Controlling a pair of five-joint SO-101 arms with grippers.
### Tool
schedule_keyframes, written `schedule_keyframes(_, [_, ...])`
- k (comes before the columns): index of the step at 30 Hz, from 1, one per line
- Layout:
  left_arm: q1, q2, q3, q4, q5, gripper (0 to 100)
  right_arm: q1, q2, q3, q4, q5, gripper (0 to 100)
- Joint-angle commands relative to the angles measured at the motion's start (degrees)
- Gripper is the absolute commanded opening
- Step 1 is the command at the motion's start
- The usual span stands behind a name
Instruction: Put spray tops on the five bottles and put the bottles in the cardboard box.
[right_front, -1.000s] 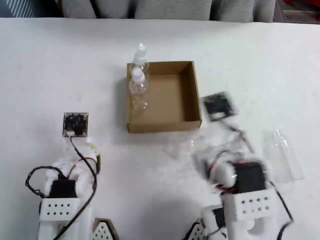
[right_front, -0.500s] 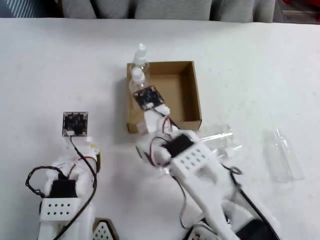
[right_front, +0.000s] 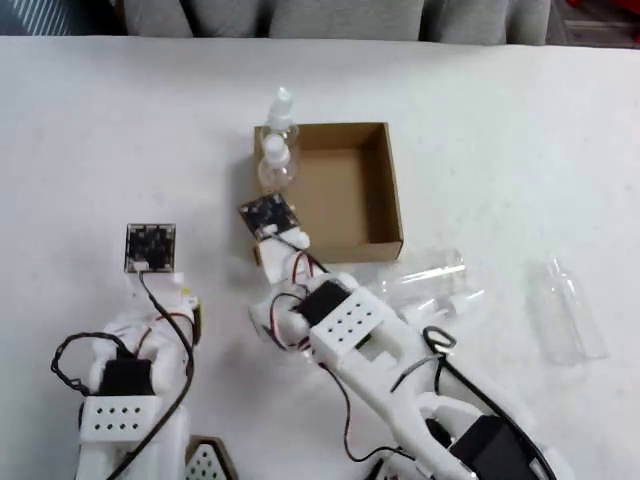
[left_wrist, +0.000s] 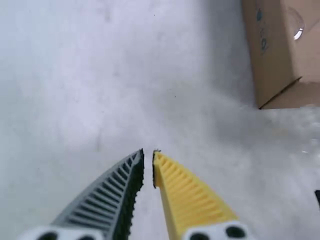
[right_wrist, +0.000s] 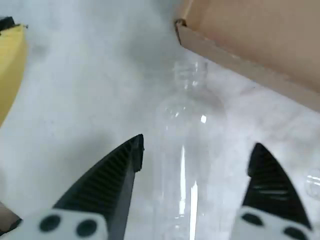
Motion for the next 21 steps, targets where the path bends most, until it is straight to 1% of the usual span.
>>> schedule_keyframes(1, [0.0,-1.1,-1.2,-1.7,-0.2,5,0.8,-0.7,-2.5,3.3,-0.2,37.5])
schedule_keyframes(4, [0.0,-1.1,-2.8,-1.1,0.4,5,3.2,-0.7,-4.0,6.5,-0.1,38.0])
schedule_keyframes(5, [0.0,-1.1,-3.1,-1.1,1.9,5,4.1,-0.7,-4.5,7.6,-0.1,38.0])
schedule_keyframes(8, [1.6,-1.1,-3.5,-1.6,9.7,5,7.8,-0.7,-6.2,11.5,0.1,38.0])
schedule_keyframes(10, [5.3,-1.5,-5.7,-1.1,15.1,5,10.9,-0.7,-7.3,13.7,2.2,38.0])
schedule_keyframes(11, [7.0,-2.0,-7.1,-0.1,18.5,5,12.4,-0.7,-7.5,14.4,3.2,38.0])
schedule_keyframes(13, [9.8,-3.7,-10.2,5.1,23.9,5,14.3,-0.7,-7.6,15.2,4.4,38.0])
schedule_keyframes(15, [12.5,-6.4,-13.7,11.4,24.6,5,15.6,-0.7,-7.4,15.3,4.7,38.0])
schedule_keyframes(17, [16.4,-8.8,-16.4,16.1,25.2,5,17.0,-0.7,-7.5,16.0,4.7,38.0])
schedule_keyframes(19, [20.0,-10.3,-16.9,16.9,26.8,5,18.0,-0.7,-7.6,16.0,4.7,38.0])
schedule_keyframes(21, [21.8,-10.1,-16.7,14.9,27.7,7,18.2,-0.7,-7.7,16.0,4.7,38.0])
